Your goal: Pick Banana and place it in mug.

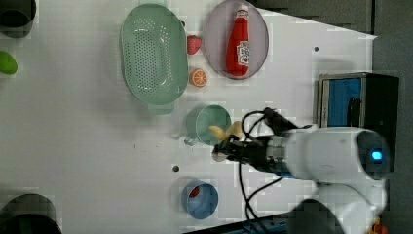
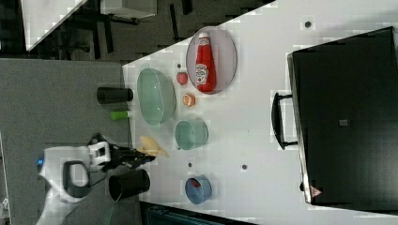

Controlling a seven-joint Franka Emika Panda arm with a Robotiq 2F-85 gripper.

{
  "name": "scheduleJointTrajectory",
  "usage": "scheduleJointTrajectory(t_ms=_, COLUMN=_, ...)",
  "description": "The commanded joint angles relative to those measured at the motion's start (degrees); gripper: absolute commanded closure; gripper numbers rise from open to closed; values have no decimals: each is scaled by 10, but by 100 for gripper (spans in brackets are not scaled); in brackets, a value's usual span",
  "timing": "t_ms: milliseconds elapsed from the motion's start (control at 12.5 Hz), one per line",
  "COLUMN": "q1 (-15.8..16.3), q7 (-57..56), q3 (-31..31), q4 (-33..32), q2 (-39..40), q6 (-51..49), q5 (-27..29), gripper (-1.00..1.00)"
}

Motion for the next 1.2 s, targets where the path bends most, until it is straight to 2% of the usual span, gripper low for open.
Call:
scheduleJointTrajectory(t_ms=80, q1=-26, q7=50, q3=-31, q4=-28, q2=4, q6=43, q5=-16, gripper=36)
scheduleJointTrajectory(t_ms=320, q1=-24, q7=50, q3=-29, q4=-40, q2=28, q6=93, q5=-17, gripper=-32)
scheduleJointTrajectory(t_ms=400, q1=-24, q7=50, q3=-31, q4=-41, q2=34, q6=116, q5=-17, gripper=-74)
scheduleJointTrajectory(t_ms=480, q1=-25, q7=50, q3=-33, q4=-40, q2=35, q6=124, q5=-17, gripper=-93)
scheduleJointTrajectory(t_ms=560, q1=-25, q7=50, q3=-35, q4=-36, q2=32, q6=128, q5=-17, gripper=-100)
scheduleJointTrajectory(t_ms=800, q1=-30, q7=50, q3=-51, q4=-2, q2=-12, q6=78, q5=-16, gripper=-100)
scheduleJointTrajectory(t_ms=1040, q1=-36, q7=49, q3=-88, q4=61, q2=-82, q6=-81, q5=-16, gripper=-100)
scheduleJointTrajectory(t_ms=1200, q1=-39, q7=44, q3=-124, q4=96, q2=-113, q6=-147, q5=-16, gripper=-100)
